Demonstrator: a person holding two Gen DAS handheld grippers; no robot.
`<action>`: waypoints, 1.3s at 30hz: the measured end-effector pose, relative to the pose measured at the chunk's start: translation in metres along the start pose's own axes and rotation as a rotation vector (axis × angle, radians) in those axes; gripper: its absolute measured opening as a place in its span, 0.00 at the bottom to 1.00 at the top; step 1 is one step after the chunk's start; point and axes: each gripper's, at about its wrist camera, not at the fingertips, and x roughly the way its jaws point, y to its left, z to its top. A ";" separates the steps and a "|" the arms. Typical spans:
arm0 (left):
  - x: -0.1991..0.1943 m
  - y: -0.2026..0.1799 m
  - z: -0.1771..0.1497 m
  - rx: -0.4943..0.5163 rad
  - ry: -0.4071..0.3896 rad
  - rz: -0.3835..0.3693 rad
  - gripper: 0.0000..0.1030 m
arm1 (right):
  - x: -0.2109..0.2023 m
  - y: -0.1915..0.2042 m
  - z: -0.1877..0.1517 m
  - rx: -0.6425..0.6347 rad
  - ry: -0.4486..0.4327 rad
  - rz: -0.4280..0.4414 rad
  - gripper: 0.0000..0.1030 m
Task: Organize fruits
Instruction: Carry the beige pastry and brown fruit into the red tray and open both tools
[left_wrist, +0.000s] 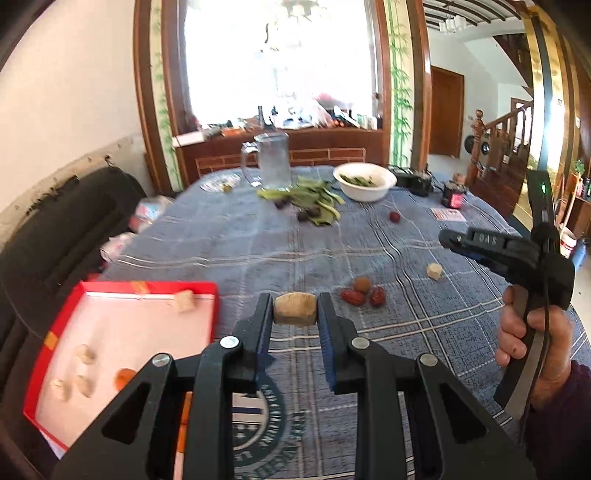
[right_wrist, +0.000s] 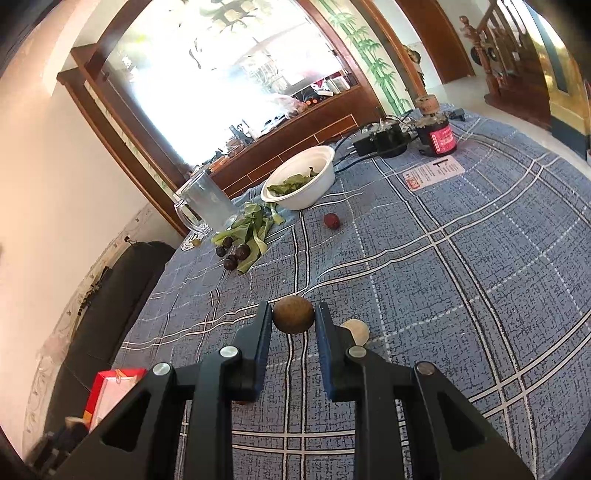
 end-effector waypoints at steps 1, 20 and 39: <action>-0.004 0.003 0.000 -0.001 -0.010 0.007 0.25 | -0.001 0.001 -0.001 -0.007 -0.001 0.003 0.22; -0.009 0.098 -0.023 -0.107 -0.012 0.165 0.25 | -0.007 0.094 -0.044 -0.326 0.012 0.056 0.22; 0.001 0.199 -0.072 -0.252 0.094 0.314 0.26 | 0.013 0.259 -0.171 -0.578 0.236 0.371 0.21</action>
